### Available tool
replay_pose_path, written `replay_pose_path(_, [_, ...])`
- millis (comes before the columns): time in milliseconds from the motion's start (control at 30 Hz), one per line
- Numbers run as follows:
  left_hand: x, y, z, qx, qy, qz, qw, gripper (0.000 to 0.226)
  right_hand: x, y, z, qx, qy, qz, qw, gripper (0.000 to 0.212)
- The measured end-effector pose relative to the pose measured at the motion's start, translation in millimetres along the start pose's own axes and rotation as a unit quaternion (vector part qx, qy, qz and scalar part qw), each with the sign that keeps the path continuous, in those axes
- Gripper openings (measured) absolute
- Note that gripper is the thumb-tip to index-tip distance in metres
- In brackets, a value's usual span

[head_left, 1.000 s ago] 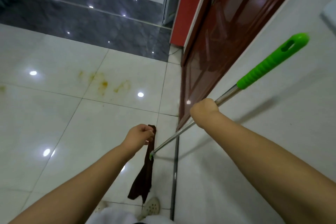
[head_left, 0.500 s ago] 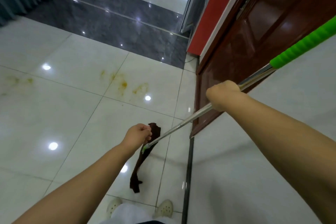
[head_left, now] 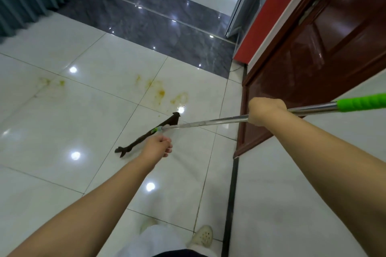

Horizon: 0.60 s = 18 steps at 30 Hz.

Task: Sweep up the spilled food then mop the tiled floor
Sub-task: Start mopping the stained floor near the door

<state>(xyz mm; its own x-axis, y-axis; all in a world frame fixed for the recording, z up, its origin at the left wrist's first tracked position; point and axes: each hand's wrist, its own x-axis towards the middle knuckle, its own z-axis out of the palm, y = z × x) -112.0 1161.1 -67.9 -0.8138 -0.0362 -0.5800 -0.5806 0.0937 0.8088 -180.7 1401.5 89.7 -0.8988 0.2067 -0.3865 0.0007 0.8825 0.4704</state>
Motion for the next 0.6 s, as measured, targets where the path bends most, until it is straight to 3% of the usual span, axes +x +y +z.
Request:
replay_pose_path(200, [9,-11,-27,0.006,0.015,-0.019,1.000,0.017,8,-38,16,0.045,-0.052,0.041,0.997,0.025])
replay_pose_path(600, [26,-24,-22,0.014,0.000,-0.042,0.999,0.017,19,-117,96,0.154,-0.155,0.034,0.975,0.028])
